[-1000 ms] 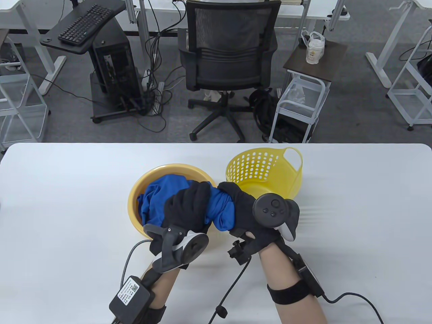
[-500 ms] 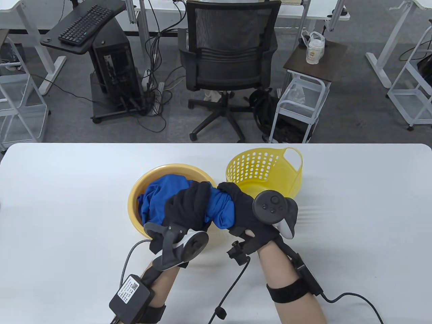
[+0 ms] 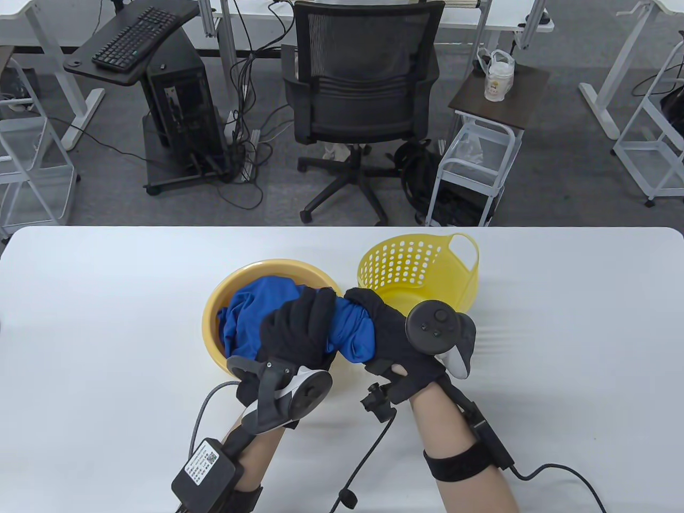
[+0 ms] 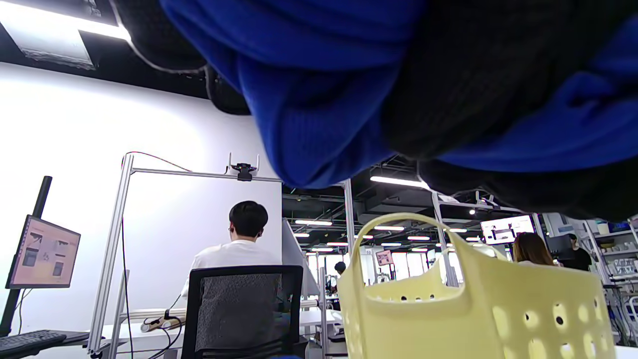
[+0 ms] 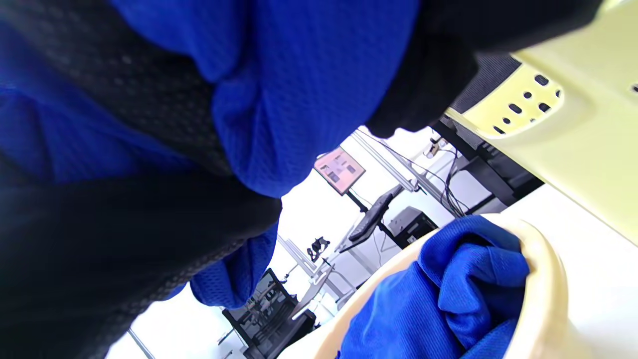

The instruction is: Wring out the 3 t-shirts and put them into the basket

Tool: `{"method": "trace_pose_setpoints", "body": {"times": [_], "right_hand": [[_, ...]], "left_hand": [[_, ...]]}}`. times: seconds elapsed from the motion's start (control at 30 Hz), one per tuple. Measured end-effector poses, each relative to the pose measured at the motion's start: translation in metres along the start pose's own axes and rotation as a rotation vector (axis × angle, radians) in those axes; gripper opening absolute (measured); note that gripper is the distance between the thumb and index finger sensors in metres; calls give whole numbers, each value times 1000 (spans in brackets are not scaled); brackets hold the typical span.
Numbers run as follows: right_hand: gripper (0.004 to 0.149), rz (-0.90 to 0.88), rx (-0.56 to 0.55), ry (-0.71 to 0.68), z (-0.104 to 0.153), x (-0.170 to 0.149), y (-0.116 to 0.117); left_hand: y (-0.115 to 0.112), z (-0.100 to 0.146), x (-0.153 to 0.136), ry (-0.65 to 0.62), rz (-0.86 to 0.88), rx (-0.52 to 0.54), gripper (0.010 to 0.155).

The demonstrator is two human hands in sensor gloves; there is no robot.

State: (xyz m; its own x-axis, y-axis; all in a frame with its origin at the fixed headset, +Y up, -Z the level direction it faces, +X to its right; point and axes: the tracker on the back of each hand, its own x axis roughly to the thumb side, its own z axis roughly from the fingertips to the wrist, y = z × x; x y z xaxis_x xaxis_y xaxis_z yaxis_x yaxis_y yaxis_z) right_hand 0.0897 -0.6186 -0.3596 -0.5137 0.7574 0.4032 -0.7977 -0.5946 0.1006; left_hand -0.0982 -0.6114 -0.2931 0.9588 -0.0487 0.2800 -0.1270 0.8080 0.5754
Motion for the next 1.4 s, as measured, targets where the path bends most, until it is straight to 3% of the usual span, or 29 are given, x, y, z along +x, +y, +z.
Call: {"method": "trace_pose_setpoints", "body": {"times": [0.2,0.6,0.77,1.07,1.2,1.4], "right_hand": [[77,23,-11,-14,3,6,-8],[78,-35,23,52,-3,-8,1],[79,-154,-18,44,0,-1,3],[79,-149,-64,57,4,2,6],[80,-68,-115,59,9,16,5],[83,-73,-168,-4,12,19,-12]], "left_hand": [[4,-1,3,3,21,23,104],[-5,0,5,4,-27,-18,104],[8,-1,1,9,-21,22,105],[4,0,-2,13,-11,37,105],[9,-2,-8,33,6,48,106],[20,-5,-14,89,84,-25,113]]}}
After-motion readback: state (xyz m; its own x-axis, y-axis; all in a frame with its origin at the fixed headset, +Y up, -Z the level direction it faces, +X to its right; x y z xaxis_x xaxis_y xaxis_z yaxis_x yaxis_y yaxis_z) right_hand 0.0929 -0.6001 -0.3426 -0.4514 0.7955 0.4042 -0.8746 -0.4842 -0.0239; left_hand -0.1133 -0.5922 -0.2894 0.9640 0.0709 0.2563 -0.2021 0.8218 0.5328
